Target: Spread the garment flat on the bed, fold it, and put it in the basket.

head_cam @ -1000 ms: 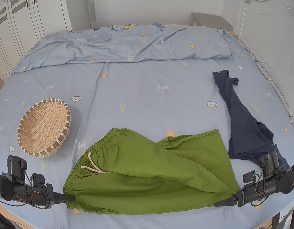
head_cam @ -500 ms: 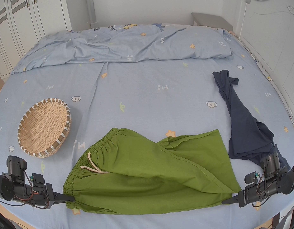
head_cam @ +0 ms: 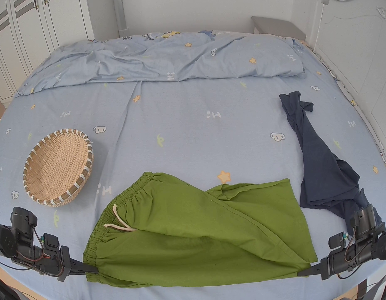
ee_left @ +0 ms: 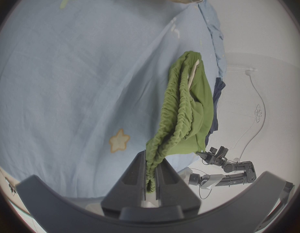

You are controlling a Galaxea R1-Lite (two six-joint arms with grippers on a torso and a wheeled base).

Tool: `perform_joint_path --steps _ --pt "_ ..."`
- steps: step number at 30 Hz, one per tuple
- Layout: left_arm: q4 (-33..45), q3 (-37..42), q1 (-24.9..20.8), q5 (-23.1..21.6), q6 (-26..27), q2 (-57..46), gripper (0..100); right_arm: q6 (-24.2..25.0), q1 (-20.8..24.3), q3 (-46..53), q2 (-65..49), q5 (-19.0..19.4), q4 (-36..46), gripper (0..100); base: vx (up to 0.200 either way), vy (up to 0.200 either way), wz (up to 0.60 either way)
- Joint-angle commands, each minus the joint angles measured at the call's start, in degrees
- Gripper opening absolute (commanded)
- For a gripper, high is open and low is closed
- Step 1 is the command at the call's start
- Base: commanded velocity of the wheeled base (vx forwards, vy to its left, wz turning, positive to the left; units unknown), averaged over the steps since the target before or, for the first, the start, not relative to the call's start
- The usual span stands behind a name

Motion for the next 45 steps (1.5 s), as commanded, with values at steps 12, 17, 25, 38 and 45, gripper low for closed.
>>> perform_joint_path --steps 12,17,25,38,45 --pt "13.2 -4.8 2.6 7.4 17.4 3.2 0 -1.2 -0.2 2.2 -7.3 -0.3 9.8 0 0.0 0.0 0.0" --pt "13.2 -4.0 2.0 7.6 18.4 3.4 0 -1.7 -0.1 3.1 -6.0 -0.4 9.4 0 0.0 0.0 0.0" --pt "13.2 -3.2 1.8 7.6 18.6 3.4 0 -1.8 -0.8 3.7 -4.0 -0.5 9.1 0 0.0 0.0 0.0" --pt "13.3 -2.3 0.1 7.7 18.6 3.1 100 -1.8 -0.8 3.7 -1.9 -0.4 6.8 100 0.0 0.0 0.0" --pt "13.3 -2.5 1.0 7.4 18.3 0.5 100 -1.8 -2.2 4.8 -3.1 -0.1 5.8 100 0.0 0.0 0.0"
